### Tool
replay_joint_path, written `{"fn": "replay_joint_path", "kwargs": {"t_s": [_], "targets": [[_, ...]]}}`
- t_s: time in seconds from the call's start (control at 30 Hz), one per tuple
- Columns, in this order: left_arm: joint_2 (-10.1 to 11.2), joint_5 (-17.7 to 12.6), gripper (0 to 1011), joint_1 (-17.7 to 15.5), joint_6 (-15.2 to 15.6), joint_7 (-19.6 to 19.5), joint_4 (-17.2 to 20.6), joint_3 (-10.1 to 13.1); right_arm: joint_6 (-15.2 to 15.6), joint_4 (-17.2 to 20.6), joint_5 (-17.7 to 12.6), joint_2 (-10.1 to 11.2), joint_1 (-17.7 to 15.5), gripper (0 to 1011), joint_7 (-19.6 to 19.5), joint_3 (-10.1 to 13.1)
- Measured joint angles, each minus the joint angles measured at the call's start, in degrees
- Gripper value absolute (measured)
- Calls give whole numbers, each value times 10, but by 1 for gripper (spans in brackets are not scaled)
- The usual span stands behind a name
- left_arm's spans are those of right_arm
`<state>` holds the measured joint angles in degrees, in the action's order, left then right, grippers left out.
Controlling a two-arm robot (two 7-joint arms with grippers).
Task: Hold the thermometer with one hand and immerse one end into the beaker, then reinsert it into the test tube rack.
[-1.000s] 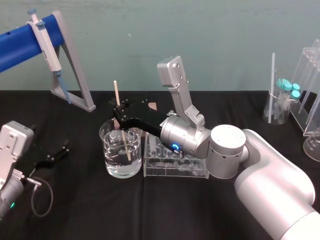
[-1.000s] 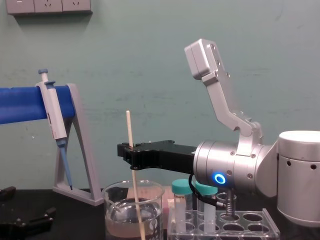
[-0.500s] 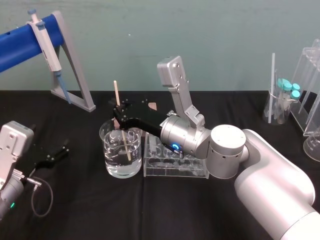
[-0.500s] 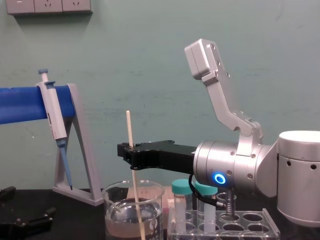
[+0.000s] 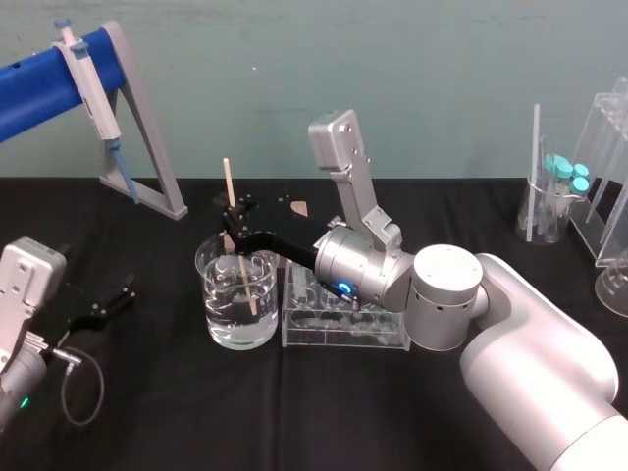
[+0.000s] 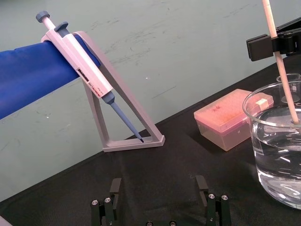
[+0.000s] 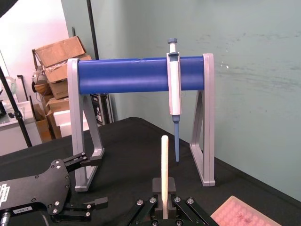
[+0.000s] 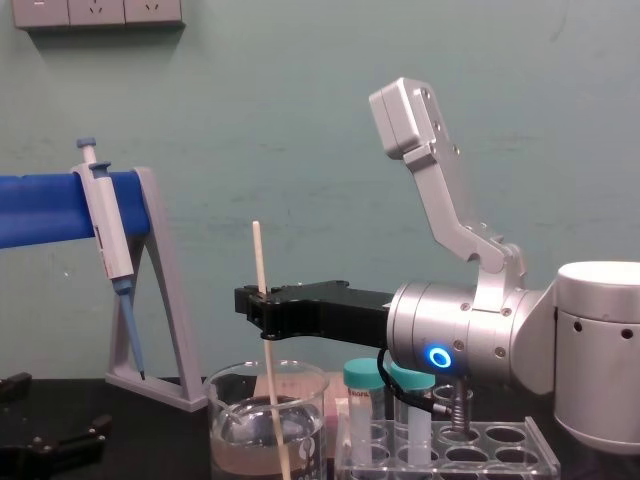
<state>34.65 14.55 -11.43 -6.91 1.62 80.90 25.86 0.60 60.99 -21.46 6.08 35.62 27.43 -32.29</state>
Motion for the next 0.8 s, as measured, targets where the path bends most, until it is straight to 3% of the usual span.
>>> {"fn": "replay_joint_path", "kwargs": {"t_s": [0.8], "targets": [[0, 0, 1004, 0, 0, 0, 0, 0, 0, 0, 0, 0, 0, 48, 0, 0]]}}
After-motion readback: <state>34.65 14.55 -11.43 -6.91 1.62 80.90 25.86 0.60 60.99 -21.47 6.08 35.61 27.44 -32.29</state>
